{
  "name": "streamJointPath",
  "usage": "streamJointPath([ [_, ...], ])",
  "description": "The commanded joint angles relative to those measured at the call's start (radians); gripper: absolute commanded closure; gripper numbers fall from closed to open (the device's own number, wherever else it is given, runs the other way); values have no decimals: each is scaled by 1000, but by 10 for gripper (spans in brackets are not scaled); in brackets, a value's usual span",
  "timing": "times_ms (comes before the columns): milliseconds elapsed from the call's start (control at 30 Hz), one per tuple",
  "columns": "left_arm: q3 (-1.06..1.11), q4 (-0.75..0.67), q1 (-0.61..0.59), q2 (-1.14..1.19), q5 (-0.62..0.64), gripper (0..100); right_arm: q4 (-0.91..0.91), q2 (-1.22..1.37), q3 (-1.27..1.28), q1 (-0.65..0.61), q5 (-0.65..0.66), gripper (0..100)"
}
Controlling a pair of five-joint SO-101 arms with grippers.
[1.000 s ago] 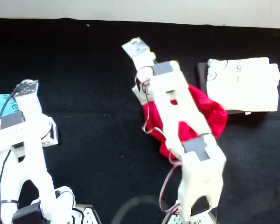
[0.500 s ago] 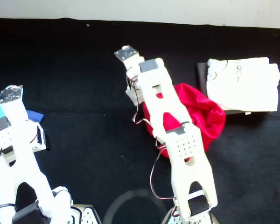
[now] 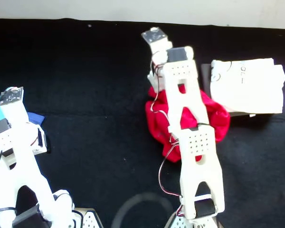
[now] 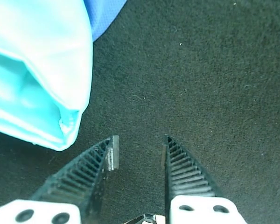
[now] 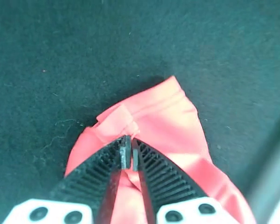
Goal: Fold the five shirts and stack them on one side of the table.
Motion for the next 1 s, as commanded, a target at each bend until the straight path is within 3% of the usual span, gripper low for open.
streamJointPath([
  [0, -4, 3, -1, -12, -3, 836, 59, -24, -105, -12, 2, 989],
  [333, -4, 3, -1, -5, -3, 836, 97, -31, -33, -74, 218, 961],
  [533, -4, -3, -1, -5, -3, 836, 93, -22, 24, -151, 221, 741],
  [967, -4, 0, -1, -5, -3, 836, 58, 74, 28, -122, 221, 731],
])
